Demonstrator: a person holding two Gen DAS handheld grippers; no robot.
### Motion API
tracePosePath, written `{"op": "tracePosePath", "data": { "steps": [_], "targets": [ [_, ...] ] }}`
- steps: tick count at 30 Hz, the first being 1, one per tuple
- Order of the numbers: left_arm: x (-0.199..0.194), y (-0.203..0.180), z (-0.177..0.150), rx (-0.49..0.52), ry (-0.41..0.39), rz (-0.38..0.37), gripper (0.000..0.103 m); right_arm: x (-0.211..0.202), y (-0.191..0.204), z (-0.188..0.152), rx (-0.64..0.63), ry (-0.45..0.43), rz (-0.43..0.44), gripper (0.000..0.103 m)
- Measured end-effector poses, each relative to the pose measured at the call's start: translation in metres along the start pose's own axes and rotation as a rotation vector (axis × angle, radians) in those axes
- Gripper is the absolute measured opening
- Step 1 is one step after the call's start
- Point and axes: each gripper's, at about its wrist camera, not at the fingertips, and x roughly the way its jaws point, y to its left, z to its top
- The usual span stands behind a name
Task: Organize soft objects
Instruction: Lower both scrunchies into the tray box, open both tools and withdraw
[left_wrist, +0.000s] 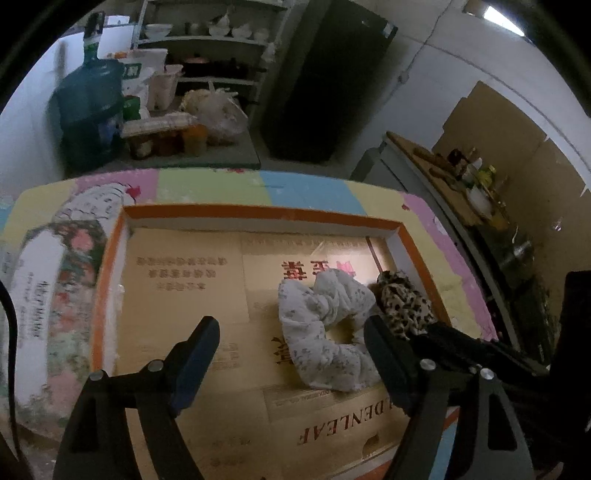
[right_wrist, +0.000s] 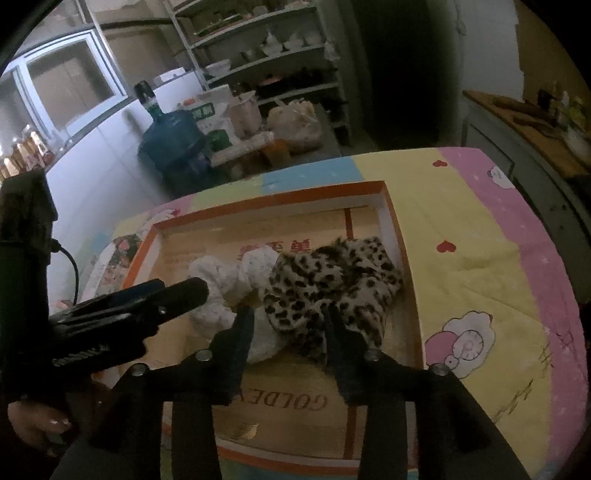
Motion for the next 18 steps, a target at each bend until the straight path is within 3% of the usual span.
{"op": "tracePosePath", "data": {
  "steps": [2, 14, 18],
  "targets": [
    [-0.008, 0.002, 0.001, -0.003, -0.012, 0.004, 0.08, -0.001, 0.001, -0.001, 0.005, -0.006, -0.001, 0.056],
    [-0.091, 0.021, 0.0, 0.059, -0.186, 0.001, 0.085, -0.033, 0.027, -0.009, 0.05, -0.082, 0.007, 0.057],
    [-0.109, 0.025, -0.002, 0.079, -0.182, -0.001, 0.085, -0.048, 0.05, -0.011, 0.055, -0.119, 0.002, 0.057]
  ]
}}
